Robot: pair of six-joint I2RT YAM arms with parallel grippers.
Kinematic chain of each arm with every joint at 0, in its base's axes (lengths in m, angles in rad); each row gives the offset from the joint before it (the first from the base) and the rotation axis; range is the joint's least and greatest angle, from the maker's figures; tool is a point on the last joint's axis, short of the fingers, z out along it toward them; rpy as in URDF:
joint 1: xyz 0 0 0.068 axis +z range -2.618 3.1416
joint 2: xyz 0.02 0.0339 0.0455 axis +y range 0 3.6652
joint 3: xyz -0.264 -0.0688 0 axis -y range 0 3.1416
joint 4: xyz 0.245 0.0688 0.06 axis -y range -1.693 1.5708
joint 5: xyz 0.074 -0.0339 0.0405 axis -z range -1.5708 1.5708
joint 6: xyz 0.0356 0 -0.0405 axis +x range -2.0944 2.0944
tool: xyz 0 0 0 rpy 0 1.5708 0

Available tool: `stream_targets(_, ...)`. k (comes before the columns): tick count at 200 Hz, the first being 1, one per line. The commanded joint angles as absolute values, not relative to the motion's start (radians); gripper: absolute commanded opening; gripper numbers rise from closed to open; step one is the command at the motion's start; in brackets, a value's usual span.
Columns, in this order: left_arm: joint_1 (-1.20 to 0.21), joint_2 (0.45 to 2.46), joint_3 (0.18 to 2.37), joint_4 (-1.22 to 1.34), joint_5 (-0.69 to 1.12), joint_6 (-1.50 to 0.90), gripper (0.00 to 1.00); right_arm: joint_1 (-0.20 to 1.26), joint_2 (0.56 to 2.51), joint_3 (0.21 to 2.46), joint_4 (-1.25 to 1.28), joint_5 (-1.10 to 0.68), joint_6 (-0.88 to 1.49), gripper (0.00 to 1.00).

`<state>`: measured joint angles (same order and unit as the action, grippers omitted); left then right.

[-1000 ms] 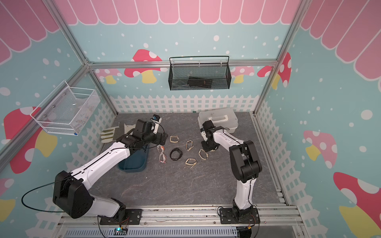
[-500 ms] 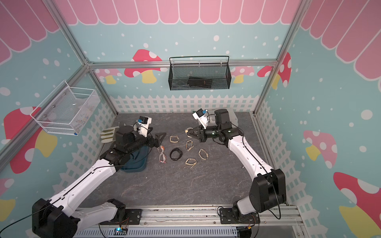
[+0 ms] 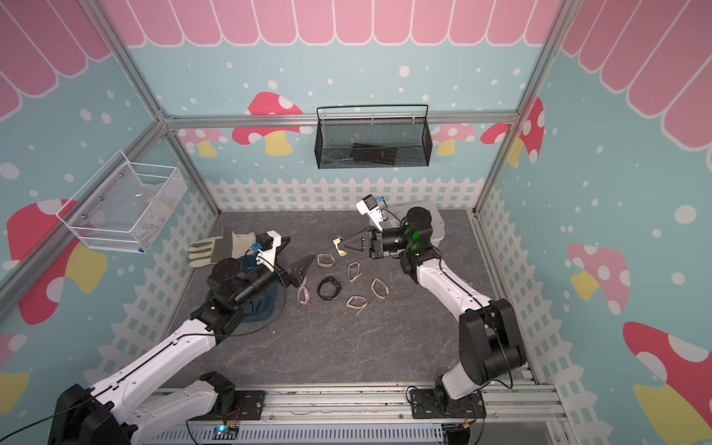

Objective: Put the watch into the storage box
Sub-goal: Place the watch in the storage box.

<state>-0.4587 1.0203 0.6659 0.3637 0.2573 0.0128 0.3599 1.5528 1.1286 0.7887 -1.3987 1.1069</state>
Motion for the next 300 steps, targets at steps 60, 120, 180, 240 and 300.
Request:
stream_targets(60,-0.513,0.974,0.708,0.323,0.255,0.133,0.98,0.445,1.619,1.172,0.903,-1.437,1.201,0.0)
stream_targets(120,-0.536,0.981,0.746,0.267,0.251,0.162,0.94,0.487,1.642,1.184,0.899,-1.461,1.215,0.0)
stream_targets(180,-0.559,1.002,0.776,0.229,0.253,0.186,0.67,0.506,1.652,1.172,0.897,-1.471,1.229,0.0)
stream_targets(240,-0.563,1.012,0.788,0.229,0.274,0.185,0.53,0.518,1.655,1.181,0.899,-1.481,1.24,0.0)
stream_targets(300,-0.563,1.011,0.788,0.229,0.282,0.181,0.39,0.523,1.69,1.189,0.926,-1.474,1.273,0.0)
